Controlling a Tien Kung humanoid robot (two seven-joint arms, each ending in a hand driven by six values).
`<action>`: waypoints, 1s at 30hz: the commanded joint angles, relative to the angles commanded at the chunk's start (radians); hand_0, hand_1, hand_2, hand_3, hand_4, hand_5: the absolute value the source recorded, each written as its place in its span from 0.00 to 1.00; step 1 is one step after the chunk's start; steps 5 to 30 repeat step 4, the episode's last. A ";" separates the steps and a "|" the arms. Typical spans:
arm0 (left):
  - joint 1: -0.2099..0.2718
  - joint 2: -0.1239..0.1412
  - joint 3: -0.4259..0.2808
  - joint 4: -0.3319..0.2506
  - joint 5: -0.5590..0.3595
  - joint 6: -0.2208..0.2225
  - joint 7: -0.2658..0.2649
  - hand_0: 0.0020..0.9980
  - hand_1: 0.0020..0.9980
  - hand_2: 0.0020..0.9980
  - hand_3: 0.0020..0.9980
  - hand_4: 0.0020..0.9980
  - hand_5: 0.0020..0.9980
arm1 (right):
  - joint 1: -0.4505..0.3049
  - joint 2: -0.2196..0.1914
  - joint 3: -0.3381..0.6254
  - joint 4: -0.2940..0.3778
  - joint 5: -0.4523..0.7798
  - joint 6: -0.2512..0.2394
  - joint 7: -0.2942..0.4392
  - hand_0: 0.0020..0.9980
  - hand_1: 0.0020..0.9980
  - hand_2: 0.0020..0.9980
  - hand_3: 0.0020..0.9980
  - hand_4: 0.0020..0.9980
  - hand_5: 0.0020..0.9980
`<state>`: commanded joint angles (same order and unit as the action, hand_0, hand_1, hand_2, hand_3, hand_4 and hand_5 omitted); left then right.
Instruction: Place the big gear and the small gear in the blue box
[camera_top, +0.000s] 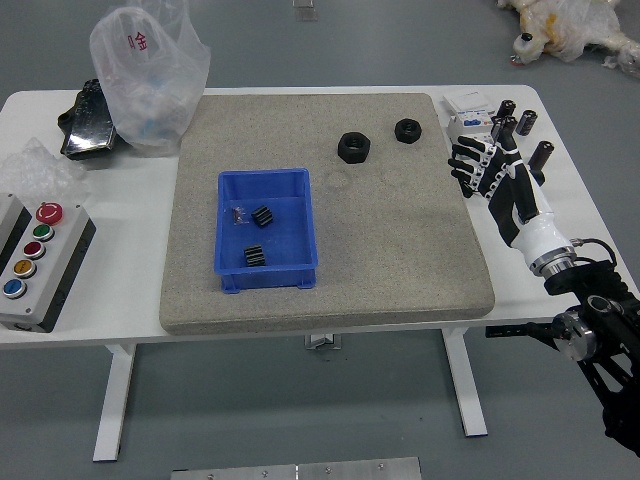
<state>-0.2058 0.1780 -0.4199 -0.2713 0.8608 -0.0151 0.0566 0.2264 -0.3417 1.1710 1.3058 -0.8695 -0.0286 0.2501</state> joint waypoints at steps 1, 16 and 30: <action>0.000 0.000 -0.001 0.000 0.001 0.000 0.001 0.68 0.65 0.63 0.69 0.74 0.37 | 0.000 0.000 0.000 0.000 -0.001 0.000 0.000 0.85 0.80 0.82 0.78 1.00 1.00; 0.000 -0.001 -0.008 0.000 0.007 -0.002 0.004 0.68 0.65 0.63 0.69 0.74 0.37 | 0.000 0.000 0.000 0.000 -0.004 -0.001 -0.001 0.85 0.80 0.82 0.78 1.00 1.00; 0.000 -0.001 -0.008 0.000 0.007 -0.002 0.004 0.68 0.65 0.63 0.69 0.74 0.37 | 0.000 0.000 0.000 0.000 -0.004 -0.001 -0.001 0.85 0.80 0.82 0.78 1.00 1.00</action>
